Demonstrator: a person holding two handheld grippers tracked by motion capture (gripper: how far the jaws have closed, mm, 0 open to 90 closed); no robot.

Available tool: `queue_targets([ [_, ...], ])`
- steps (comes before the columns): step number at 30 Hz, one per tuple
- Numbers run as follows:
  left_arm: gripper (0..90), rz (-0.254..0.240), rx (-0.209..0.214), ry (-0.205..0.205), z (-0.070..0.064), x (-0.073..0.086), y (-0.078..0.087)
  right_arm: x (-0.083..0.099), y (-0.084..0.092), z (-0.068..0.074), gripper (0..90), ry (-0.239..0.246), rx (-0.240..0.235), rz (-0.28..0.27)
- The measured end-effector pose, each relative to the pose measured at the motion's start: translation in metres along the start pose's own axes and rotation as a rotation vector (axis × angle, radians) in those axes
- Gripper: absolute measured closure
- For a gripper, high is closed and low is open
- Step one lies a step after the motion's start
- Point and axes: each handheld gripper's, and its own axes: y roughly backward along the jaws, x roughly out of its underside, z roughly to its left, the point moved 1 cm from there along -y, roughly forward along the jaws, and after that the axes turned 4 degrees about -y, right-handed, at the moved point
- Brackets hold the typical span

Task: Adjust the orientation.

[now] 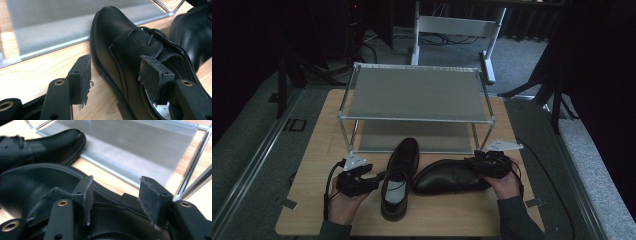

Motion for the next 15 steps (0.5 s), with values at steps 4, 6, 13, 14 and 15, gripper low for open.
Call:
queue_targets([
  [4, 44.0, 0.006, 0.001, -0.003, -0.001, 0.000, -0.001, -0.001, 0.001, -0.005, 41.2, -0.022, 0.026, -0.018],
  [6, 44.0, 0.006, 0.005, -0.004, -0.002, 0.000, -0.002, -0.002, 0.006, -0.008, 41.2, -0.029, 0.035, -0.036],
  [13, 44.1, 0.008, 0.011, -0.012, -0.004, 0.000, -0.003, -0.001, 0.024, -0.020, 41.9, -0.052, 0.060, -0.077],
  [14, 44.1, 0.009, 0.011, -0.013, -0.004, 0.000, -0.003, 0.000, 0.024, -0.022, 42.0, -0.059, 0.066, -0.078],
  [15, 44.2, 0.008, 0.011, -0.012, -0.004, 0.000, -0.003, 0.001, 0.025, -0.025, 42.5, -0.067, 0.077, -0.079],
])
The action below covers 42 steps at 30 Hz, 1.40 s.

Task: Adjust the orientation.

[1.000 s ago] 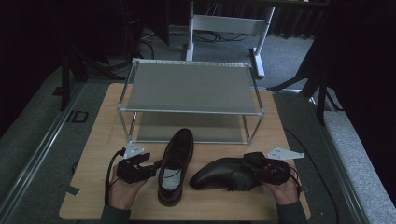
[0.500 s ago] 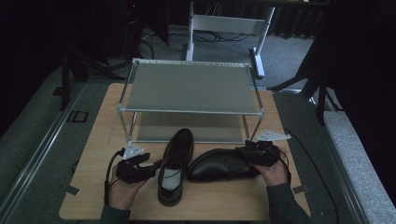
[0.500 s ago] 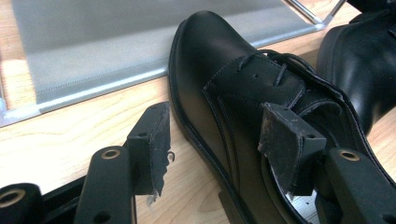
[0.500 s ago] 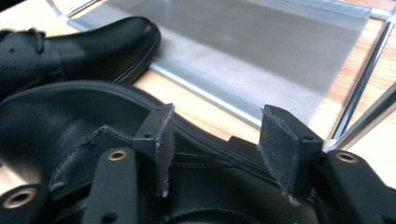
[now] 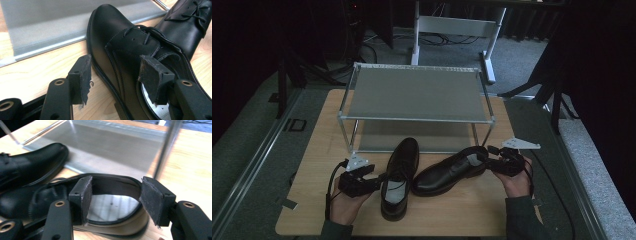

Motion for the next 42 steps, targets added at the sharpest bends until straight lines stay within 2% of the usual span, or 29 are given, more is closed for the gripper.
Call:
queue_targets([
  [2, 44.3, -0.003, 0.002, -0.003, 0.000, 0.000, 0.000, 0.000, 0.001, -0.006, 44.2, -0.015, 0.019, 0.000],
  [4, 44.7, -0.004, 0.003, -0.005, -0.001, 0.000, 0.000, -0.001, 0.000, -0.011, 45.8, -0.022, 0.010, 0.004],
  [9, 44.9, -0.005, 0.005, -0.006, -0.001, 0.000, 0.000, 0.001, -0.014, -0.019, 48.0, -0.029, 0.027, 0.058],
  [11, 44.9, -0.004, 0.005, -0.007, -0.001, 0.000, 0.000, 0.003, -0.019, -0.021, 54.7, -0.029, 0.032, 0.078],
  [12, 44.9, -0.003, 0.006, -0.008, -0.001, 0.000, 0.000, 0.005, -0.021, -0.022, 58.7, -0.025, 0.032, 0.094],
  [13, 44.9, -0.005, 0.007, -0.007, -0.001, 0.000, 0.000, 0.006, -0.022, -0.021, 61.6, -0.012, 0.056, 0.099],
  [15, 44.9, -0.005, 0.008, -0.006, 0.000, 0.000, 0.000, 0.007, -0.018, -0.020, 65.8, -0.006, 0.065, 0.091],
  [19, 45.0, -0.004, 0.007, -0.007, 0.000, 0.000, 0.000, 0.005, -0.013, -0.009, 75.0, 0.059, 0.132, 0.081],
  [22, 44.9, -0.004, 0.009, -0.006, 0.000, 0.000, 0.000, 0.005, -0.006, -0.009, 80.5, 0.047, 0.135, 0.059],
  [25, 45.0, -0.003, 0.010, -0.006, 0.000, 0.000, -0.001, 0.003, -0.007, -0.012, 79.9, 0.024, 0.119, 0.066],
  [28, 45.1, -0.003, 0.007, -0.010, 0.000, 0.000, -0.001, -0.002, -0.014, -0.013, 76.4, 0.022, 0.136, 0.075],
  [30, 45.1, -0.003, 0.009, -0.008, 0.000, 0.000, -0.001, -0.003, -0.022, -0.013, 63.9, 0.024, 0.179, 0.103],
  [31, 45.1, -0.002, 0.010, -0.007, 0.000, 0.000, -0.001, -0.002, -0.027, -0.013, 61.9, 0.029, 0.200, 0.114],
  [32, 45.1, -0.003, 0.010, -0.007, 0.000, 0.000, -0.001, -0.001, -0.031, -0.013, 62.1, 0.029, 0.199, 0.124],
  [34, 45.1, -0.002, 0.011, -0.004, 0.000, 0.000, -0.001, 0.001, -0.037, -0.012, 68.5, 0.034, 0.184, 0.143],
  [37, 45.1, 0.001, 0.010, -0.006, 0.000, 0.000, 0.000, 0.000, -0.035, -0.006, 73.9, 0.064, 0.254, 0.157],
  [42, 45.2, 0.000, 0.010, -0.005, 0.001, 0.000, -0.001, 0.003, -0.019, -0.007, 76.0, 0.073, 0.299, 0.158],
])
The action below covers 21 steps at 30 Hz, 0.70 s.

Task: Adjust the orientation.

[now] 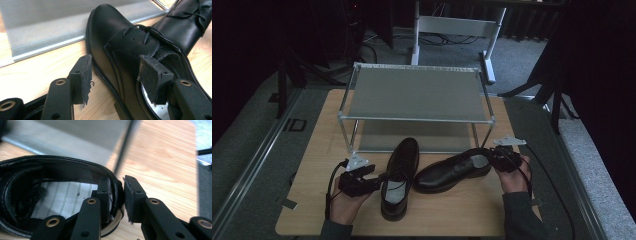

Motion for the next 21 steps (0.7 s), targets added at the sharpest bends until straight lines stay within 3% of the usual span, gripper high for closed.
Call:
queue_targets([
  [3, 45.3, 0.001, -0.001, 0.000, 0.000, 0.000, 0.000, 0.008, 0.009, -0.013, 75.8, -0.046, 0.022, -0.007],
  [5, 45.4, 0.001, -0.002, -0.003, 0.000, -0.001, -0.001, 0.014, 0.013, -0.017, 75.0, -0.048, 0.022, 0.006],
  [9, 45.4, 0.001, -0.002, 0.000, 0.000, -0.001, -0.001, 0.019, 0.022, -0.025, 71.9, -0.072, -0.057, -0.045],
  [11, 45.4, 0.000, -0.003, 0.001, 0.000, -0.001, -0.001, 0.018, 0.028, -0.035, 66.5, -0.145, -0.157, -0.108],
  [12, 45.4, 0.000, -0.002, 0.001, 0.000, -0.001, -0.001, 0.016, 0.031, -0.040, 66.3, -0.172, -0.173, -0.138],
  [14, 45.5, 0.000, -0.002, 0.000, 0.000, -0.001, -0.001, 0.012, 0.033, -0.046, 66.5, -0.178, -0.133, -0.162],
  [18, 45.4, 0.000, -0.001, -0.001, 0.000, 0.000, -0.001, 0.007, 0.020, -0.057, 71.3, -0.198, -0.105, -0.150],
  [21, 45.4, -0.003, -0.004, -0.003, 0.000, 0.000, -0.001, 0.006, 0.006, -0.061, 82.4, -0.176, -0.110, -0.130],
])
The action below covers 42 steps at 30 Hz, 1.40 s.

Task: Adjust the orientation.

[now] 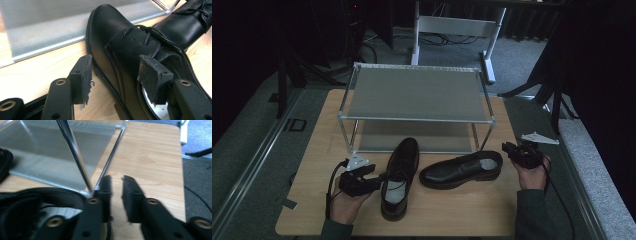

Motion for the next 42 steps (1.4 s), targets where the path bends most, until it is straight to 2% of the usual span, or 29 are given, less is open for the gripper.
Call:
queue_targets([
  [3, 45.4, 0.000, -0.005, -0.003, 0.000, 0.000, 0.000, 0.003, -0.014, -0.002, 87.3, 0.032, 0.001, 0.038],
  [8, 45.5, 0.001, -0.006, -0.003, -0.001, 0.000, 0.000, 0.011, -0.026, -0.003, 89.9, 0.066, -0.098, 0.092],
  [9, 45.5, 0.001, -0.006, -0.002, -0.001, 0.000, 0.000, 0.012, -0.025, -0.004, 90.0, 0.060, -0.115, 0.084],
  [11, 45.5, 0.001, -0.004, -0.002, -0.001, 0.000, 0.000, 0.013, -0.022, -0.006, 90.0, 0.054, -0.144, 0.088],
  [16, 45.4, 0.002, -0.004, -0.001, 0.000, 0.000, 0.000, 0.021, -0.011, -0.007, 90.0, 0.074, -0.151, 0.106],
  [18, 45.5, 0.002, -0.004, -0.001, -0.001, 0.000, -0.001, 0.026, -0.004, -0.007, 90.0, 0.061, -0.170, 0.094],
  [20, 45.5, 0.005, -0.005, -0.003, -0.001, -0.001, 0.000, 0.030, 0.002, -0.006, 90.0, 0.066, -0.167, 0.088],
  [23, 45.5, 0.004, -0.005, -0.003, -0.001, 0.000, 0.000, 0.038, 0.012, -0.002, 90.0, 0.093, -0.145, 0.103],
  [27, 45.5, 0.004, -0.004, -0.002, -0.001, 0.000, -0.001, 0.050, 0.028, 0.004, 89.9, 0.111, -0.154, 0.099],
  [33, 45.5, 0.003, -0.003, -0.002, -0.001, -0.001, -0.001, 0.068, 0.049, 0.016, 90.0, 0.144, -0.191, 0.095],
  [40, 45.6, 0.002, 0.000, 0.003, 0.000, 0.000, -0.002, 0.081, 0.064, 0.028, 90.0, 0.179, -0.242, 0.099],
  [42, 45.6, 0.001, 0.001, 0.003, 0.000, 0.000, -0.002, 0.084, 0.068, 0.035, 89.9, 0.215, -0.273, 0.122],
])
